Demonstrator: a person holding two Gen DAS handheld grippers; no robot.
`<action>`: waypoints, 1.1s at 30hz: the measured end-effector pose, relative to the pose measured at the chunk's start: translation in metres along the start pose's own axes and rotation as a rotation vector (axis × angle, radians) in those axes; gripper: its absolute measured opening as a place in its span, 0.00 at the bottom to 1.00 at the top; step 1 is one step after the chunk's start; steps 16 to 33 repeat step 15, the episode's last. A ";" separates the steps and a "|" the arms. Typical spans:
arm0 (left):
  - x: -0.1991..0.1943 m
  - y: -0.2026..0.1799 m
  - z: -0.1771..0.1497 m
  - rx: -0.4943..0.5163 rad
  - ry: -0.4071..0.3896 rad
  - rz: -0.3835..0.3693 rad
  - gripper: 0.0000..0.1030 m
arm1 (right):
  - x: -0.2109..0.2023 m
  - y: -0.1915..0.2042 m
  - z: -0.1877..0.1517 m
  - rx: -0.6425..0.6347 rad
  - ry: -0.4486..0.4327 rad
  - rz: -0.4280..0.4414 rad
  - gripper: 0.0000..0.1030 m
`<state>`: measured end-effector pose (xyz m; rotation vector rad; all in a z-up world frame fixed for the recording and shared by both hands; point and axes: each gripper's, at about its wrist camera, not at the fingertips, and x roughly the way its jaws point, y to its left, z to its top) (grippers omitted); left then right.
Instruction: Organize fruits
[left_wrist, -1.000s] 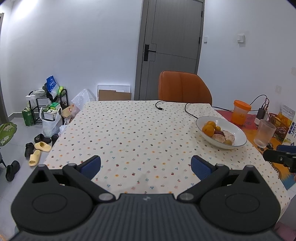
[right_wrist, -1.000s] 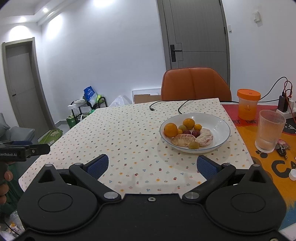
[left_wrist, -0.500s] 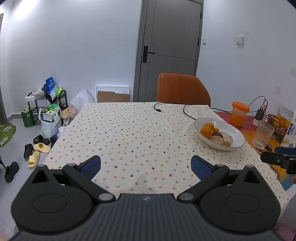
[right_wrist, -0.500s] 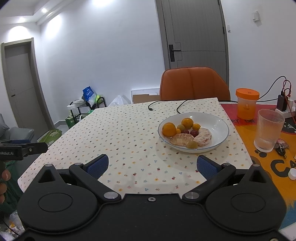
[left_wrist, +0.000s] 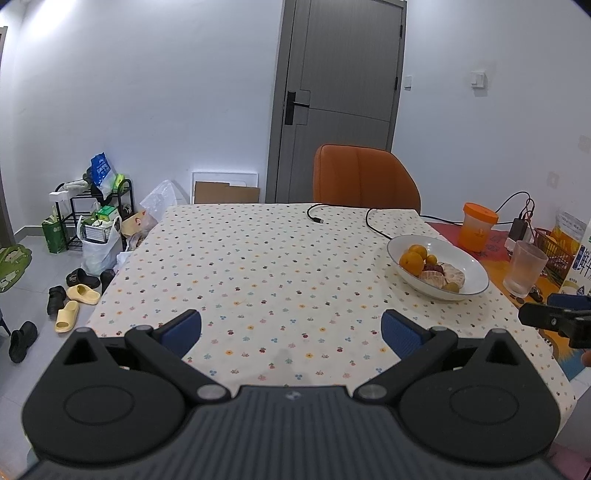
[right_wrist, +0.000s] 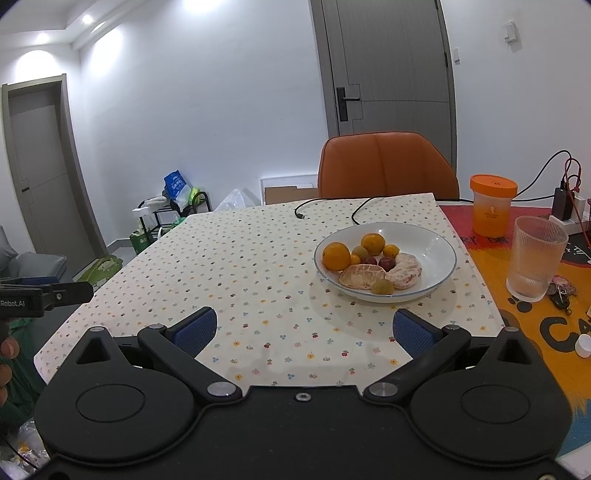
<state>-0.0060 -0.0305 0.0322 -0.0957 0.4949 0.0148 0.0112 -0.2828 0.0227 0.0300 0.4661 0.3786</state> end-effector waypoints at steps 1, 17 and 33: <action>0.000 0.000 0.000 0.000 -0.001 0.000 1.00 | 0.000 0.000 0.000 0.000 0.000 -0.001 1.00; -0.003 -0.004 -0.003 0.013 -0.020 -0.020 1.00 | 0.002 0.000 -0.002 -0.001 0.008 -0.006 1.00; -0.003 -0.004 -0.003 0.013 -0.020 -0.020 1.00 | 0.002 0.000 -0.002 -0.001 0.008 -0.006 1.00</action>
